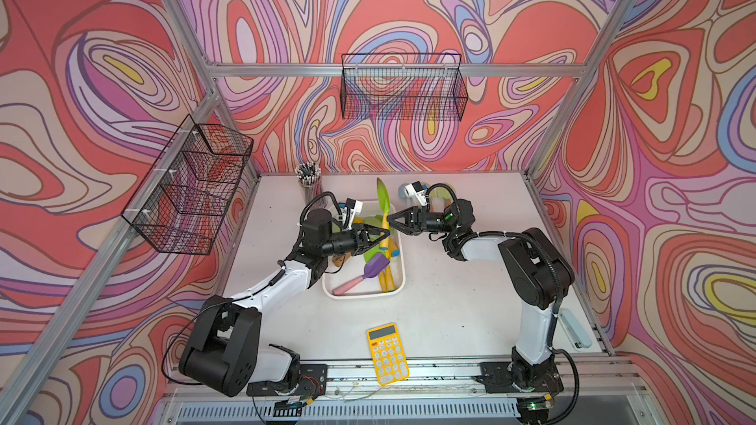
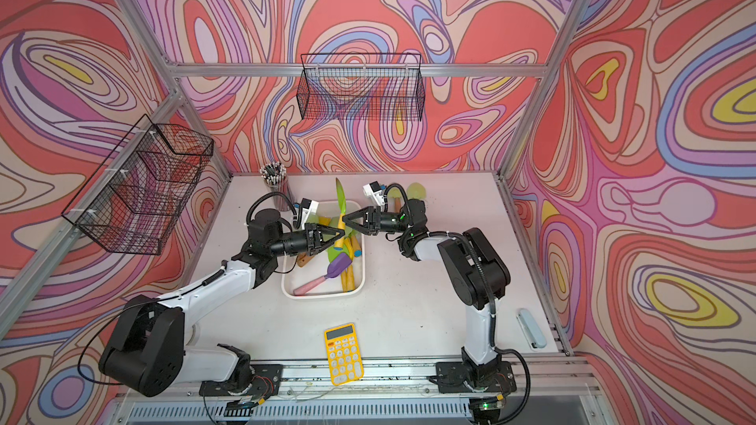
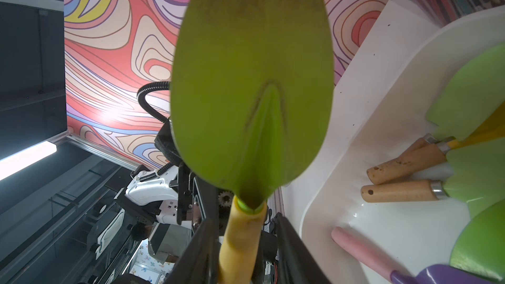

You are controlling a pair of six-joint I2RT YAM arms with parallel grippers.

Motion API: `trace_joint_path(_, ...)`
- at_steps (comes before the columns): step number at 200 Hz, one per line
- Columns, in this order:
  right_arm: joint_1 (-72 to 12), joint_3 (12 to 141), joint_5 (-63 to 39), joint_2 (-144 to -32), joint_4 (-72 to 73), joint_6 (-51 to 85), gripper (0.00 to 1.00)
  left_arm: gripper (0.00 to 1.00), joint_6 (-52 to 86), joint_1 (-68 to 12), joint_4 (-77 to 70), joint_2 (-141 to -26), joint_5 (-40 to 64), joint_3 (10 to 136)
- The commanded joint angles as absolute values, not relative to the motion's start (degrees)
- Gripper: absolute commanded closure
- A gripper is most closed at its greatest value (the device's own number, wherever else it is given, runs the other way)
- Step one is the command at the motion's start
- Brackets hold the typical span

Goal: Take the shovel out of the storage box
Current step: Place the shovel at the center of the board.

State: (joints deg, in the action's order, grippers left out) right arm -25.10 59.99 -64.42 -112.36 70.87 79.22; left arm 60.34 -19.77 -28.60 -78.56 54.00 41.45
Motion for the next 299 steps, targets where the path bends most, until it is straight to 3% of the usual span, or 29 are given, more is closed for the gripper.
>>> trace_joint_path(1, -25.5, 61.7, -65.0, -113.3, 75.4, 82.1, 0.61, 1.0, 61.5, -19.7, -33.4, -79.2, 55.2, 41.0)
trace_joint_path(36, -25.7, 63.5, -65.1, -114.9, 77.6, 84.2, 0.69, 1.0, 61.8, -20.1, -34.2, -80.1, 55.5, 40.8)
trace_joint_path(109, -26.2, 66.0, -65.0, -117.6, 82.0, 88.1, 0.73, 0.99, 63.2, -20.6, -36.8, -81.0, 56.2, 40.4)
trace_joint_path(133, -26.2, 66.3, -65.2, -117.7, 81.9, 88.4, 0.82, 0.97, 63.0, -20.6, -36.7, -81.1, 56.1, 40.3)
trace_joint_path(144, -26.1, 66.1, -65.3, -117.4, 81.4, 88.1, 0.85, 0.91, 62.6, -20.6, -36.1, -81.0, 55.9, 40.4)
trace_joint_path(168, -26.2, 65.5, -65.3, -116.0, 78.1, 85.5, 0.89, 0.57, 59.8, -20.3, -31.6, -80.4, 54.6, 41.1)
trace_joint_path(188, -25.9, 65.0, -65.4, -114.0, 72.3, 81.1, 0.89, 0.46, 55.2, -19.5, -23.5, -78.7, 52.6, 42.5)
trace_joint_path(227, -24.6, 64.3, -64.8, -108.2, 51.9, 66.3, 0.9, 0.44, 39.6, -18.2, 1.7, -74.1, 43.0, 48.3)
trace_joint_path(245, -23.7, 66.6, -61.9, -104.1, 29.2, 51.4, 0.89, 0.45, 33.9, -18.4, 11.5, -73.4, 37.1, 50.7)
trace_joint_path(263, -23.8, 73.2, -54.2, -101.9, 2.6, 33.1, 0.89, 0.46, 31.9, -18.5, 15.5, -73.6, 33.7, 51.2)
trace_joint_path(299, -23.4, 82.2, -40.2, -102.2, -20.9, 19.7, 0.89, 0.46, 27.5, -22.1, 23.4, -74.6, 23.5, 53.0)
